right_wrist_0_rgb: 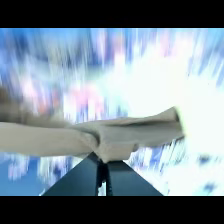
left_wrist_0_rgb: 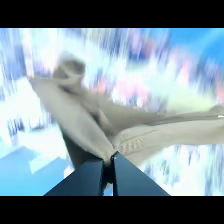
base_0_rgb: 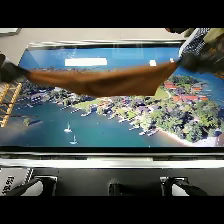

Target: Fold the clothes and pants, and hang the long-sleeved shirts on hangers.

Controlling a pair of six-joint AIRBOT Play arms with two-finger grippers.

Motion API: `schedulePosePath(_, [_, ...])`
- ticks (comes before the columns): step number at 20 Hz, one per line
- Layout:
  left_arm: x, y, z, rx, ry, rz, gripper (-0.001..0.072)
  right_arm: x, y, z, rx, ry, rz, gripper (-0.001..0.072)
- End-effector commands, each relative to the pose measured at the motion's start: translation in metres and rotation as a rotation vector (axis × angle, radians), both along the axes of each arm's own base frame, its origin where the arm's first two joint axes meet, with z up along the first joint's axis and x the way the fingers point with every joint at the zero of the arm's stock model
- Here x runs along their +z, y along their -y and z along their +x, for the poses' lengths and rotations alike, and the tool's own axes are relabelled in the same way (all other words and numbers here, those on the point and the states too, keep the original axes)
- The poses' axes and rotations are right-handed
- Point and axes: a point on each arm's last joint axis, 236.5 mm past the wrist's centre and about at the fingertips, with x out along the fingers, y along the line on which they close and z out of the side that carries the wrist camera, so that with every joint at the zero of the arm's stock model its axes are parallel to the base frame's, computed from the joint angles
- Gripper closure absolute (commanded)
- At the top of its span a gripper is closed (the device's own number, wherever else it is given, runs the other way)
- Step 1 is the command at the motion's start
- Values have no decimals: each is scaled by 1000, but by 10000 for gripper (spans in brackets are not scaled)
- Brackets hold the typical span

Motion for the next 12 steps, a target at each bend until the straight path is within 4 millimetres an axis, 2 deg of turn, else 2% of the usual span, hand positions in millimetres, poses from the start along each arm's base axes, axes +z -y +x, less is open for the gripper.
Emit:
schedulePosePath(1, [136, -21, -57, 201, 239, 68, 695, 154, 17, -67, -143, 330, -87, 683])
schedulePosePath(2, [162, -24, -79, 253, 298, 71, 695, 183, 20, -95, -172, 406, -102, 683])
schedulePosePath(4, [192, -33, -122, 358, 377, 69, 695, 226, 27, -156, -249, 533, -111, 683])
schedulePosePath(5, [199, -39, -141, 406, 397, 78, 695, 240, 33, -184, -297, 581, -109, 683])
schedulePosePath(7, [210, -50, -174, 481, 439, 116, 695, 260, 44, -230, -379, 657, -111, 683])
schedulePosePath(9, [218, -58, -193, 528, 474, 149, 695, 268, 53, -254, -439, 691, -89, 683])
schedulePosePath(11, [216, -59, -194, 531, 467, 153, 695, 261, 54, -253, -445, 660, -82, 683])
schedulePosePath(12, [211, -56, -187, 512, 450, 156, 695, 249, 55, -244, -441, 603, -88, 683])
